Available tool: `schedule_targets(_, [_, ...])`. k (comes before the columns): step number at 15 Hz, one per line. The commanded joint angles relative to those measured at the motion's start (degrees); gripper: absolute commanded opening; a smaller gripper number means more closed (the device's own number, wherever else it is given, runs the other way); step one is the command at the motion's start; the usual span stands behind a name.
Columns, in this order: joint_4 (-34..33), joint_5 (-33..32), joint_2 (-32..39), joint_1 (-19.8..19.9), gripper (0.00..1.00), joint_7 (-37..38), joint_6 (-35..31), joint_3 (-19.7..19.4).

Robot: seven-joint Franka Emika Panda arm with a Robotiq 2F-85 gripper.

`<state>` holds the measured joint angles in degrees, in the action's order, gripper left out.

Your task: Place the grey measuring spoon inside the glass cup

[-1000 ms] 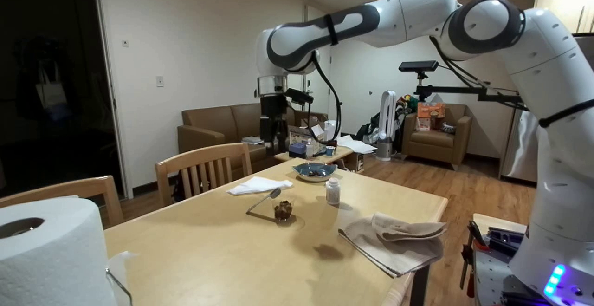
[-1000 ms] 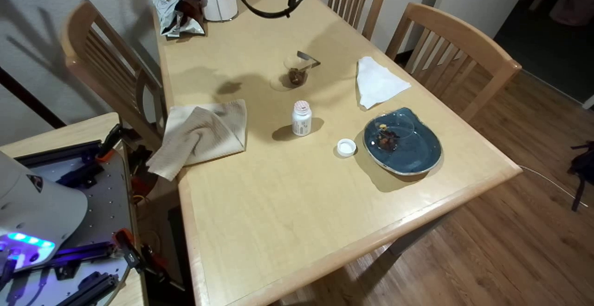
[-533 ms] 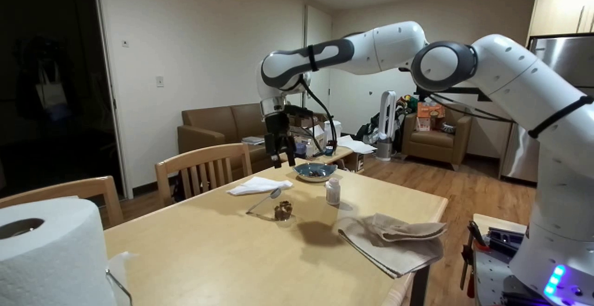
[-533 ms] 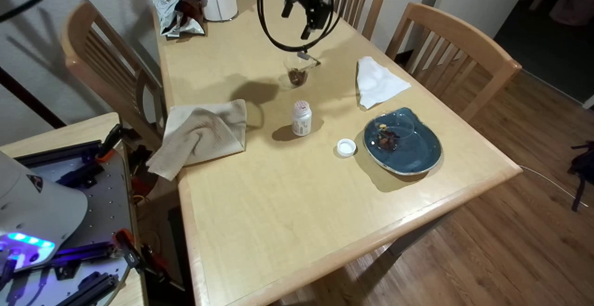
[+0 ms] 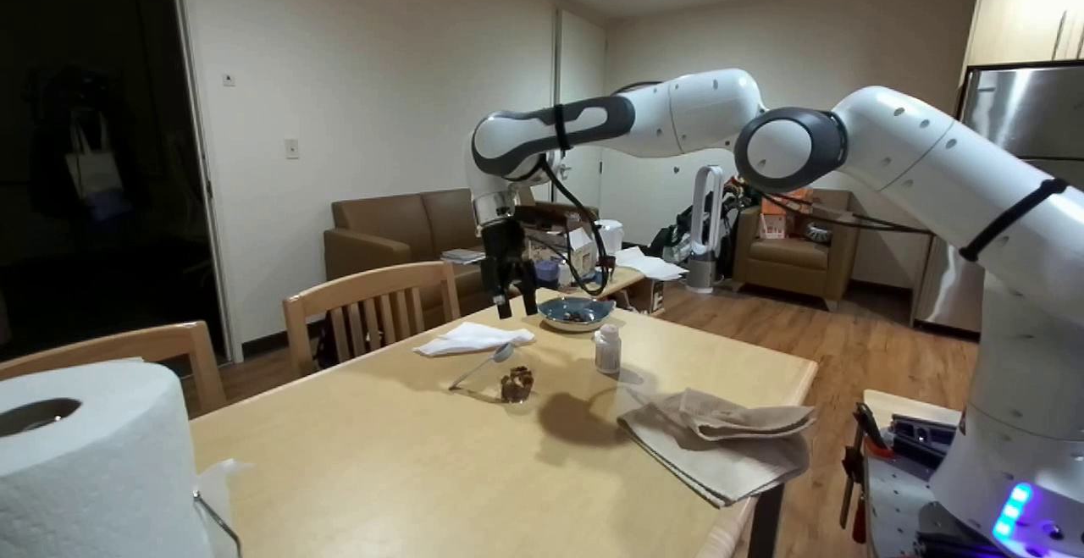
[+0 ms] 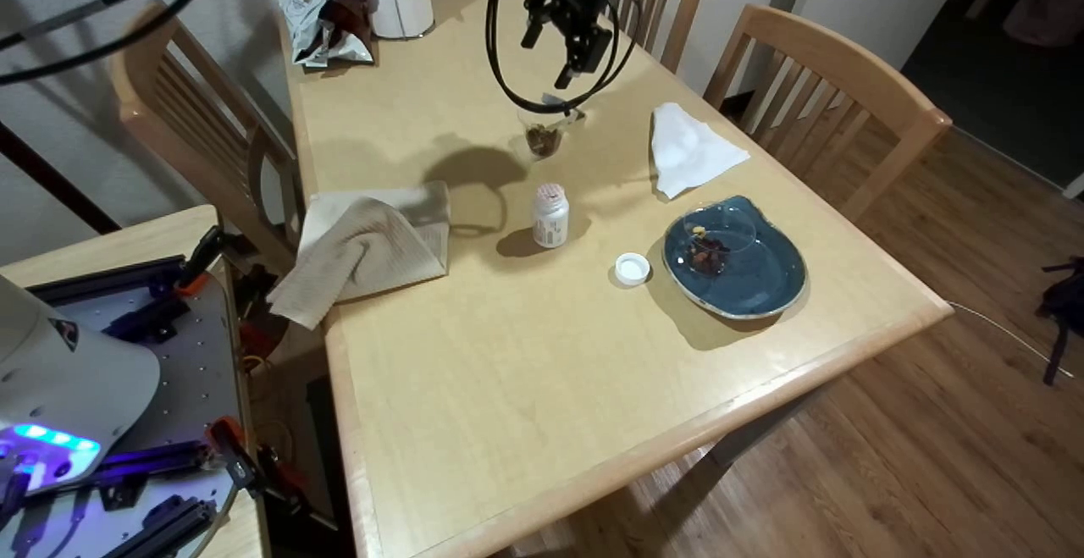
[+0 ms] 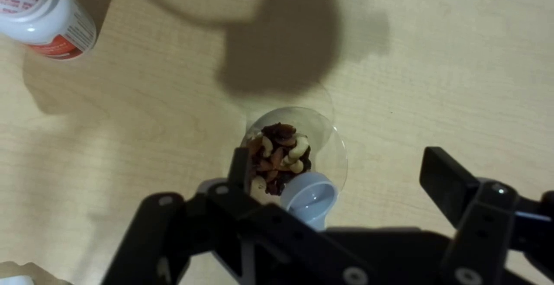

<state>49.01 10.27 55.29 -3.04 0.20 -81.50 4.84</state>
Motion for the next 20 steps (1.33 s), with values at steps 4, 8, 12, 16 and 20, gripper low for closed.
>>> schedule_targets(4, [-1.47,-1.13,1.26,0.23,1.0,-8.99,1.89,0.89])
schedule_targets(8, [-2.84,-2.69,2.18,-0.05,1.0,-17.57,7.42,0.76])
schedule_targets(12, [-3.8,-4.46,2.74,-0.52,1.0,-22.55,13.41,0.14])
schedule_targets(16, [-0.42,-3.16,1.18,-0.27,1.0,-20.94,11.36,0.13])
schedule_targets(20, [-0.42,-3.16,1.21,-0.27,1.0,-20.94,11.36,0.13])
